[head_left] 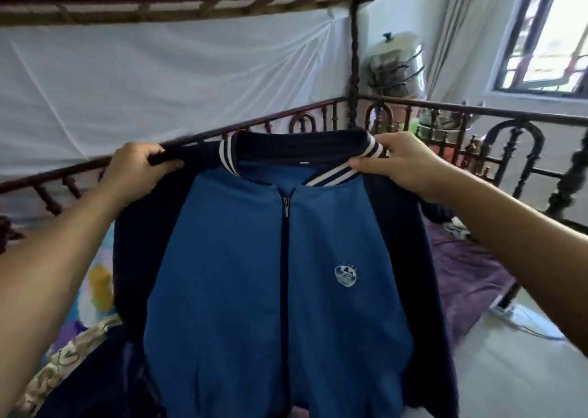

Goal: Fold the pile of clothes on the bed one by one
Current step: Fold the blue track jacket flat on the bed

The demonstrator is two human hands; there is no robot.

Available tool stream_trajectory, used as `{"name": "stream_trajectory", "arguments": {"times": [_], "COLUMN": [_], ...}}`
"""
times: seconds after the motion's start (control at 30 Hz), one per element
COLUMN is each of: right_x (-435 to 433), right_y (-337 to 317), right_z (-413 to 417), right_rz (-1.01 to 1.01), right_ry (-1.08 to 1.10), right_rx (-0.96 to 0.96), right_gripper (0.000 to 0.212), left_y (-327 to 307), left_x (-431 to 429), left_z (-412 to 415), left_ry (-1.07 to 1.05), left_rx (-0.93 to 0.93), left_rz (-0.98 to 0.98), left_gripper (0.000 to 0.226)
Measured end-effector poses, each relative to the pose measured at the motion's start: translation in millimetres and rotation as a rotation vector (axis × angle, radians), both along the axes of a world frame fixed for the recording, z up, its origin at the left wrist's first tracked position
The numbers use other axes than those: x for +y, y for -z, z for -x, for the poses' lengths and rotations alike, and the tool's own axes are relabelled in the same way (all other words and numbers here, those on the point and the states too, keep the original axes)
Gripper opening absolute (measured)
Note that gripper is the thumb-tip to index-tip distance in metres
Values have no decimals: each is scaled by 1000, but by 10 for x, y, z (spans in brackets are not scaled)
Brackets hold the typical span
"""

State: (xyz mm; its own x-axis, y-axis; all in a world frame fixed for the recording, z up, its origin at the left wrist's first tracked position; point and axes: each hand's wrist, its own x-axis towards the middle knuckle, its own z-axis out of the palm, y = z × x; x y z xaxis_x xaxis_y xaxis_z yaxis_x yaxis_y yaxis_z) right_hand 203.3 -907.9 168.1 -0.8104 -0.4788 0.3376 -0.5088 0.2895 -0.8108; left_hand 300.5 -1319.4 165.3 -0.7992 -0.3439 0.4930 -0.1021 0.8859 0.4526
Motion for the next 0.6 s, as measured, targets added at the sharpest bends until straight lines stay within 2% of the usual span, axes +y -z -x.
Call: {"name": "stream_trajectory", "arguments": {"times": [0.13, 0.3, 0.43, 0.5, 0.6], "right_x": [448, 759, 896, 969, 1190], "right_y": [441, 664, 809, 981, 1431], "right_z": [345, 769, 1180, 1427, 1852], "right_rz": [6, 91, 119, 127, 89], "right_ry": [29, -6, -22, 27, 134], "right_rx": [-87, -136, -118, -127, -176], "right_gripper": [32, 47, 50, 46, 41], "left_y": [23, 67, 64, 155, 552], "left_x": [404, 694, 770, 829, 1014], "left_z": [576, 1221, 1816, 2241, 3033], "left_ry": [-13, -171, -203, -152, -16], "left_rx": [-109, -87, -94, -89, -106], "left_rz": [132, 164, 78, -7, -109], "left_gripper": [23, 56, 66, 62, 36]}}
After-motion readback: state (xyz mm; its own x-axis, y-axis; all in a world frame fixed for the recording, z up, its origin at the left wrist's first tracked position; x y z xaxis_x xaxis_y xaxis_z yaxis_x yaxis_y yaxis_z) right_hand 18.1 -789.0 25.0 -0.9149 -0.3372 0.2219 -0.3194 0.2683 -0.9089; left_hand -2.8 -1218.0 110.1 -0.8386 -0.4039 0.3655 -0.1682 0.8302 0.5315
